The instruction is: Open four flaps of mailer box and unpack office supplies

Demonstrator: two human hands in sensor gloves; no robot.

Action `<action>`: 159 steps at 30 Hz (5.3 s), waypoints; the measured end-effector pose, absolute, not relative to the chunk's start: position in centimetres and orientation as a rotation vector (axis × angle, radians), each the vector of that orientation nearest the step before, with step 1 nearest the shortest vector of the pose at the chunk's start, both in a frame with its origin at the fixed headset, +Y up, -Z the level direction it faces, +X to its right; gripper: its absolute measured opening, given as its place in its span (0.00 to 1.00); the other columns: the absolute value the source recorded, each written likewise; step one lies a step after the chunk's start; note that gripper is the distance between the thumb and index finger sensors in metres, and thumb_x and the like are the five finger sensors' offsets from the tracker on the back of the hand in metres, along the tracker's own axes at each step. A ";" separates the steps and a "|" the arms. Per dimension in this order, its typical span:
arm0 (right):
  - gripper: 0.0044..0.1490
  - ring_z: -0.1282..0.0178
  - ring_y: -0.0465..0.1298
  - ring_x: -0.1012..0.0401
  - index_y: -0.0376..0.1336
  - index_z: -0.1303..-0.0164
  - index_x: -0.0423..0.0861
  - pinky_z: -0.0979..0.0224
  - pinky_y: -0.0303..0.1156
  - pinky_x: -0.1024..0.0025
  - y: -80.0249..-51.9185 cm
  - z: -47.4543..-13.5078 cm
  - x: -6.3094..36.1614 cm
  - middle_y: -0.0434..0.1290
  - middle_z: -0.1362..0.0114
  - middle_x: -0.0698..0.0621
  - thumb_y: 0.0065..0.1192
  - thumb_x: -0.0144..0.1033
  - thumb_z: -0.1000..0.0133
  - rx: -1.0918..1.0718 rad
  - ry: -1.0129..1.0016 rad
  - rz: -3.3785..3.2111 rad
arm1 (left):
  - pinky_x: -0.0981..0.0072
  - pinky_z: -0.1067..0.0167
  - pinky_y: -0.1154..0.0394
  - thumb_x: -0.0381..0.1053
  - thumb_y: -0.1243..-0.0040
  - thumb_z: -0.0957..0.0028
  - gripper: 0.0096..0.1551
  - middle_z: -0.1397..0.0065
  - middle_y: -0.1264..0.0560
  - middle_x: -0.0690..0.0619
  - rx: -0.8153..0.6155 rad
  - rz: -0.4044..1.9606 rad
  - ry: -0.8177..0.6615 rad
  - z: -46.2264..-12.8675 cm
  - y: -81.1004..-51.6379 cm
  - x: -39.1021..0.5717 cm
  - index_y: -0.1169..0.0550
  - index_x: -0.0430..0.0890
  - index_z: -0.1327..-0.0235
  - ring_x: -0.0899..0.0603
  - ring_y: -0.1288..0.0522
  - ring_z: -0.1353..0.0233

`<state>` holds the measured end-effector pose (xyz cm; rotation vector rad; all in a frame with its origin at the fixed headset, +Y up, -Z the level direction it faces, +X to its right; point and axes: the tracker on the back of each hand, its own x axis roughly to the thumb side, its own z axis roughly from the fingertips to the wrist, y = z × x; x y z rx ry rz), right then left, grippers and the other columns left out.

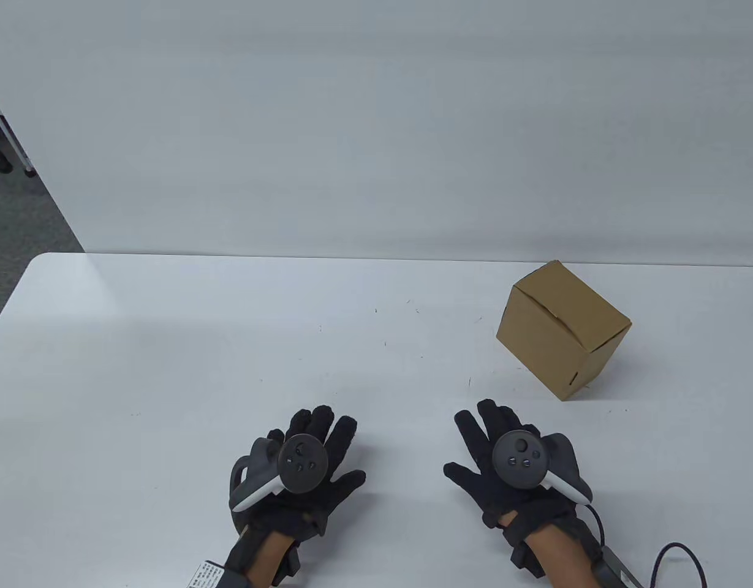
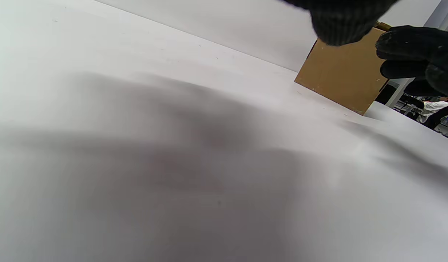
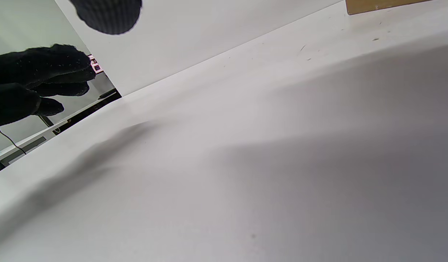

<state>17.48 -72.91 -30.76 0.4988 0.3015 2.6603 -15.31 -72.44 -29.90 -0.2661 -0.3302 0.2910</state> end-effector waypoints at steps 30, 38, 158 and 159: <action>0.60 0.16 0.24 0.40 0.22 0.20 0.58 0.24 0.28 0.28 -67.9 -37.7 31.9 0.17 0.16 0.49 0.58 0.63 0.35 -0.087 -0.162 2.714 | 0.19 0.24 0.58 0.74 0.45 0.35 0.49 0.06 0.62 0.46 -0.263 0.302 -0.338 -29.8 -72.2 -15.5 0.55 0.65 0.11 0.28 0.62 0.08; 0.65 0.16 0.24 0.37 0.20 0.21 0.57 0.23 0.29 0.27 -68.5 -42.5 35.7 0.16 0.17 0.48 0.63 0.63 0.37 -0.097 0.058 2.497 | 0.19 0.24 0.58 0.74 0.46 0.35 0.49 0.06 0.62 0.46 -0.261 0.303 -0.369 -29.6 -71.9 -15.1 0.55 0.65 0.11 0.28 0.62 0.08; 0.55 0.22 0.60 0.24 0.32 0.16 0.41 0.30 0.62 0.27 -64.4 -32.2 15.8 0.52 0.17 0.37 0.58 0.56 0.32 1.271 0.055 2.540 | 0.22 0.22 0.53 0.79 0.33 0.44 0.67 0.07 0.54 0.40 -0.253 0.409 -0.731 -33.5 -65.8 -12.4 0.63 0.60 0.15 0.27 0.49 0.08; 0.55 0.22 0.60 0.23 0.32 0.16 0.41 0.30 0.62 0.27 -64.4 -32.2 15.8 0.53 0.17 0.37 0.58 0.56 0.32 1.270 0.052 2.538 | 0.22 0.22 0.53 0.78 0.32 0.44 0.67 0.07 0.56 0.41 -0.262 0.394 -0.725 -33.5 -66.0 -12.3 0.63 0.60 0.15 0.27 0.51 0.08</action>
